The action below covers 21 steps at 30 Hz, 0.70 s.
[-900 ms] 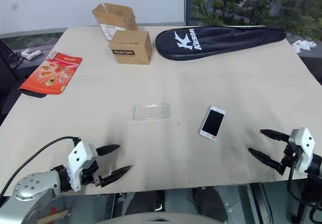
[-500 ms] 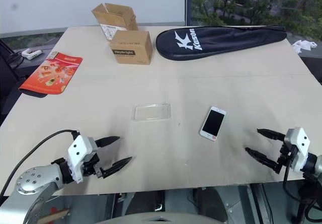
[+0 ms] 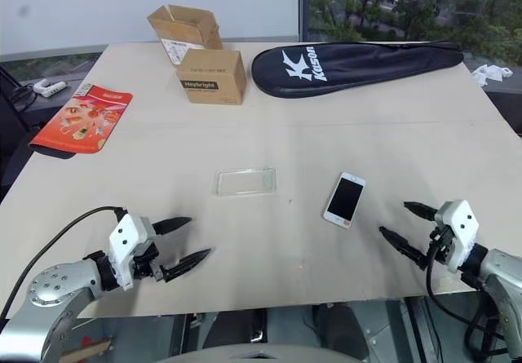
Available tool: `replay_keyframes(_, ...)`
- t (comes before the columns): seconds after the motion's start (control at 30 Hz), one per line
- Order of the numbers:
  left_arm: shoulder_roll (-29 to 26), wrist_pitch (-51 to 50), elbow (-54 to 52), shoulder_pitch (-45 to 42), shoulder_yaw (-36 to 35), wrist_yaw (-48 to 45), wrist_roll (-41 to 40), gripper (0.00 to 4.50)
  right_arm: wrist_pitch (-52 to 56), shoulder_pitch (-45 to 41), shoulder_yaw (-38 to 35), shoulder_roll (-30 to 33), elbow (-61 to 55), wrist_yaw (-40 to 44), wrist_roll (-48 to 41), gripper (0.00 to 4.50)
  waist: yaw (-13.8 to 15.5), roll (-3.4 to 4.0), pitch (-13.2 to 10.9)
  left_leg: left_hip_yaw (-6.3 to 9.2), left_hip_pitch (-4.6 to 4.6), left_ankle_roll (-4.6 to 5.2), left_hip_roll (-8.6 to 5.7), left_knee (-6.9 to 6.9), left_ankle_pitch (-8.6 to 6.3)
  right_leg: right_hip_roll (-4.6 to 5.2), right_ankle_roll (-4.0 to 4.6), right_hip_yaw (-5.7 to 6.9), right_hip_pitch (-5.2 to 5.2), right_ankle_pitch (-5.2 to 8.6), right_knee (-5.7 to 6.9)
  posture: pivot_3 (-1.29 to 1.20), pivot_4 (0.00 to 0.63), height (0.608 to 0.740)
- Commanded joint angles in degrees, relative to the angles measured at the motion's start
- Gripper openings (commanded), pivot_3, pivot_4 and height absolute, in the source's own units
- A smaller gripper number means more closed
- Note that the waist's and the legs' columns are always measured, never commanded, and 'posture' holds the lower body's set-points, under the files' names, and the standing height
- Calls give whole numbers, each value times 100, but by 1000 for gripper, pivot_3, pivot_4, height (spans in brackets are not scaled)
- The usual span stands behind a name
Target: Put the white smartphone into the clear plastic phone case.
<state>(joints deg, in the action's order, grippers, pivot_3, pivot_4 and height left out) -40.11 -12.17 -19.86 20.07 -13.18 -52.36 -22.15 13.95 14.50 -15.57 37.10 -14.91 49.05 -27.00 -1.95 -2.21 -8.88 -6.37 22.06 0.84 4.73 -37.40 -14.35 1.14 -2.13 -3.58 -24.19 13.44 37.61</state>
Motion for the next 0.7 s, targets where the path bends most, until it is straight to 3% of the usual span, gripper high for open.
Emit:
replay_keyframes(0.03, -22, -54, 46, -189, -288, -30, -288, 4449, 396, -168, 176, -101, -710, -452, -26, 4500, -3, 0, 0, 2, 0, 0, 1, 0, 0, 0, 0, 1, 0, 0, 0, 0, 150, 732)
replay_keyframes(0.17, -58, 181, 724, -790, -401, 253, 11, 4449, 630, -322, 455, -198, -974, -812, 169, 4500, 21, 0, 0, 0, 2, 0, 0, 0, 0, -1, 0, 7, 0, 0, 0, 0, 150, 732)
replay_keyframes(0.33, 157, 391, 1767, -1990, -28, 623, 444, 4449, 512, -332, 534, -243, -840, -810, 254, 4500, 112, -4, 2, -7, 22, 1, -5, -3, 1, -2, 1, 22, -4, -1, -6, 0, 150, 732)
replay_keyframes(0.53, 251, 250, 2056, -3135, 959, -742, 160, 4449, 1278, -269, 290, -83, -1475, -399, -936, 4500, 147, -5, 4, 5, 72, 1, -6, -27, 1, -2, -1, 35, -29, -3, 2, 0, 150, 732)
replay_keyframes(0.7, 203, 578, 2800, -3860, 1667, -1525, 560, 4449, 1621, -116, 321, 195, -2046, -351, -1235, 4500, 104, -5, 4, 29, 76, 1, -3, -27, 1, -15, -23, 47, -31, -15, 8, 0, 150, 732)
